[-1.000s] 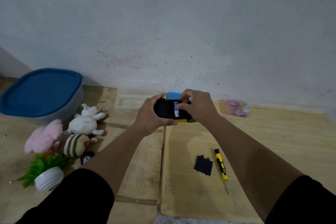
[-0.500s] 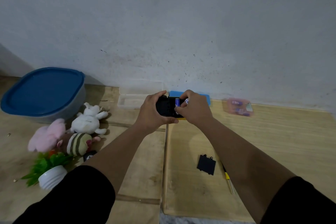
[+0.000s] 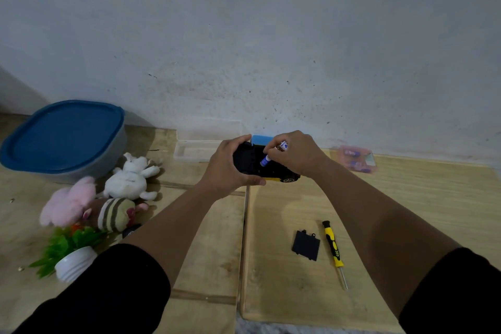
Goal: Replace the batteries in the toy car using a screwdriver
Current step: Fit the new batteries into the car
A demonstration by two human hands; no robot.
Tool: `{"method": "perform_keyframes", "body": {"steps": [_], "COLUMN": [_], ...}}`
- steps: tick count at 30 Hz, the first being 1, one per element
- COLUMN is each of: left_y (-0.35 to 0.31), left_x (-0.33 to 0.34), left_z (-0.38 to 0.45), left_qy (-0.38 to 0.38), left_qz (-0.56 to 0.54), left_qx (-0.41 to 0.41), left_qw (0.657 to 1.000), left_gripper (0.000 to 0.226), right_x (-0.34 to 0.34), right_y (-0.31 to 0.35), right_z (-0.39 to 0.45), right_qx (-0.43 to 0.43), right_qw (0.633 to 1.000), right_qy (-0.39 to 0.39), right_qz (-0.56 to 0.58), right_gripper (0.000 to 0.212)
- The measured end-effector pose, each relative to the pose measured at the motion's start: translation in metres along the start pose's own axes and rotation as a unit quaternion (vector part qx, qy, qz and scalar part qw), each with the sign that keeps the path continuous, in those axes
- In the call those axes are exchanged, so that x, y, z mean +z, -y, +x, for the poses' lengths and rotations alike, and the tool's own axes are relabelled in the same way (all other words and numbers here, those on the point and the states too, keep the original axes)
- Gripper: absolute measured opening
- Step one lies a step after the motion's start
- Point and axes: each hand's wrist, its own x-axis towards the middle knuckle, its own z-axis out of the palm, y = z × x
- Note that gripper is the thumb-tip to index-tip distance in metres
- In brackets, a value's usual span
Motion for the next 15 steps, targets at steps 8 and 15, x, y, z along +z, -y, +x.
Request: {"method": "perform_keyframes", "body": {"steps": [8, 15], "left_y": [-0.001, -0.003], "left_x": [0.011, 0.01], "left_z": [-0.002, 0.0], "left_qy": [0.01, -0.016], "left_qz": [-0.019, -0.037], "left_qx": [0.0, -0.009], "left_qw": [1.0, 0.999], "left_gripper": [0.107, 0.101], "right_x": [0.008, 0.01], "right_y": [-0.007, -0.007], "right_z": [0.004, -0.007], "right_qx": [0.001, -0.055], "right_qw": [0.998, 0.993], "right_qy": [-0.061, -0.072], "right_qz": [-0.002, -0.078], "right_gripper": [0.019, 0.026]}}
